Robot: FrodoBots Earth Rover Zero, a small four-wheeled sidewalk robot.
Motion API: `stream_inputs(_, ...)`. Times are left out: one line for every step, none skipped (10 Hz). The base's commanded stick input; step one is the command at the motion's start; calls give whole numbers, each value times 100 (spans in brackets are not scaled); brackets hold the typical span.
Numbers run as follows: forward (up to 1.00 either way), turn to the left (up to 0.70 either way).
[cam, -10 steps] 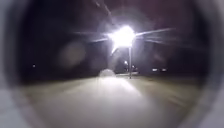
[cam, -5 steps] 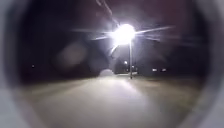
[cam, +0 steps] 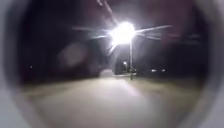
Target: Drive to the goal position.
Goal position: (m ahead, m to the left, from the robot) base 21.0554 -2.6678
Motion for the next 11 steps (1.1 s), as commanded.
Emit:
stream_inputs(100,4)
stream_inputs(100,3)
stream_inputs(100,3)
stream_inputs(100,3)
stream_inputs(100,3)
stream_inputs(100,3)
stream_inputs(100,3)
stream_inputs(100,3)
stream_inputs(100,3)
stream_inputs(100,3)
stream_inputs(100,3)
